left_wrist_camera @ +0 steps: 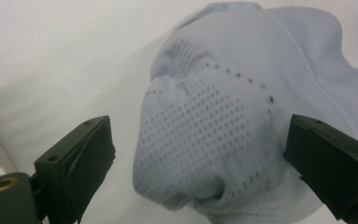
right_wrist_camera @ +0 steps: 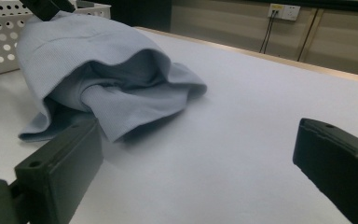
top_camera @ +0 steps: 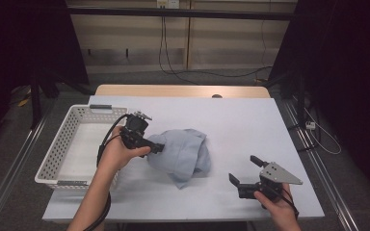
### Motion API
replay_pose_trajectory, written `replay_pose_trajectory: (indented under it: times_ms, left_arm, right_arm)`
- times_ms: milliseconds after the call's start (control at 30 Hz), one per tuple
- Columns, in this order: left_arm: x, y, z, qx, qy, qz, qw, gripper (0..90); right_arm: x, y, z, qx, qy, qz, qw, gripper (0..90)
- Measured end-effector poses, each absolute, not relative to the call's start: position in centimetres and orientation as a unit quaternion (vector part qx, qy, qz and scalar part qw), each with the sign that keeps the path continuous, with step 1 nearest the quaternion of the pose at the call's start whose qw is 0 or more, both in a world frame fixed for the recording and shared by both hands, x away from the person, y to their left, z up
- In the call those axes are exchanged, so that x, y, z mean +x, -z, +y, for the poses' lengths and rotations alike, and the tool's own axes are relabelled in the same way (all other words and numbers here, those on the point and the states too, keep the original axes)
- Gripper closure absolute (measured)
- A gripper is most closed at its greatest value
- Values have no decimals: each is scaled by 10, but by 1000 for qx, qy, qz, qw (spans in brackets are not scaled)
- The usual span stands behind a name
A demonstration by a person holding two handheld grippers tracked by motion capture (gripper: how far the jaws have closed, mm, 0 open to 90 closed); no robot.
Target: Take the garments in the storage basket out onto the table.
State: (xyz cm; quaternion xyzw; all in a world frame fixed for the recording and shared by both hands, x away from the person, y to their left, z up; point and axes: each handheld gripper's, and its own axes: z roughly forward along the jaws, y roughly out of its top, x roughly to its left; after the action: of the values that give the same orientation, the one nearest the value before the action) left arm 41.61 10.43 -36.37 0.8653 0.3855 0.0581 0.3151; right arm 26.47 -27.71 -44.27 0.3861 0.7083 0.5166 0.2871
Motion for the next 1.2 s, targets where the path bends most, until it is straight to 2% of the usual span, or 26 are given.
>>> replay_pose_trajectory:
  times_ms: [333, 867, 1200]
  left_arm:
    - [406, 363, 108, 860, -84, 377, 334, 70]
    - [415, 372, 122, 860, -62, 387, 326, 57]
    - [415, 372, 125, 859, -66, 393, 321, 51]
  right_arm:
    - [281, 442, -256, 373, -512, 726, 268, 10]
    - [302, 454, -224, 362, -493, 758, 227, 12]
    - [309, 449, -201, 353, -498, 764, 209, 19]
